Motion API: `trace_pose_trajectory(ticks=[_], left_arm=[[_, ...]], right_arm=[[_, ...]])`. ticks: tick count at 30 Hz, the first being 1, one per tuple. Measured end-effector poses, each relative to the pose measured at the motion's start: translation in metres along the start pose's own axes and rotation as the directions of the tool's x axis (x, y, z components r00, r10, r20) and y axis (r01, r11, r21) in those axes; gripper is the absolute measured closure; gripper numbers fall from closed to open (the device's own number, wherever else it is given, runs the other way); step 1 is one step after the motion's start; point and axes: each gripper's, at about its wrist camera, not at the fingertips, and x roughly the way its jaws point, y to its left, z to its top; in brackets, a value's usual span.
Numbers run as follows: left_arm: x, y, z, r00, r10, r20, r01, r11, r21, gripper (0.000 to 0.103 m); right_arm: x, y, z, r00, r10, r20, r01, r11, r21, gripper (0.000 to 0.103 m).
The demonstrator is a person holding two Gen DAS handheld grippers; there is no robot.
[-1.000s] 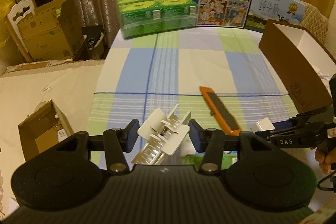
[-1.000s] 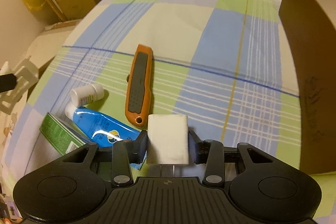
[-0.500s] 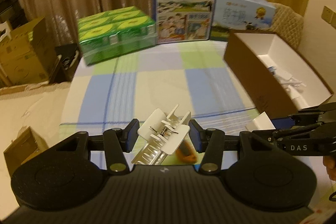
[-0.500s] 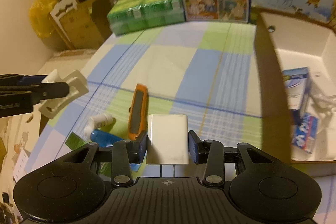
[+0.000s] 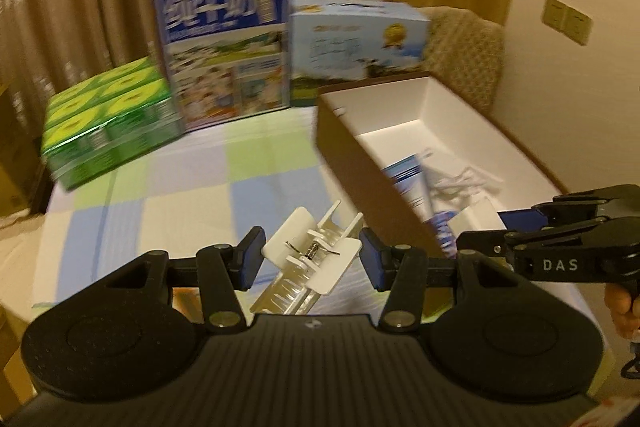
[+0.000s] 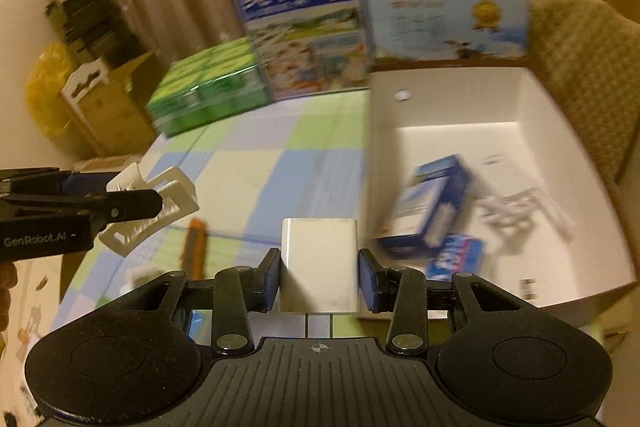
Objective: Organize rigid objects
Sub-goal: 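Carry the rack and charger over the brown box with both tools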
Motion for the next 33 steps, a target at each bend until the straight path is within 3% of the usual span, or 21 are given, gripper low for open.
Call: trace_pose_trajectory(ticks=[11,17,33], left_arm=[[0.054,-0.081,0.055,0.995,-0.101,-0.001,0.101,0.994,0.039,0.056],[0.085,-0.105,0.077,0.994,-0.109,-0.022,0.11,0.994,0.015,0.056],[0.194,-0.108,0.112,0.99,-0.051,-0.131,0.046,0.998,-0.04,0.056]], right_arm=[[-0.03,-0.092,0.033,0.995,-0.09,0.052,0.088,0.995,0.038,0.066],[-0.024,-0.131,0.052,0.993,-0.112,0.046,0.111,0.993,0.031,0.066],[0.07,-0.187,0.101,0.99,-0.131,-0.056,0.126,0.988,-0.087,0.066]])
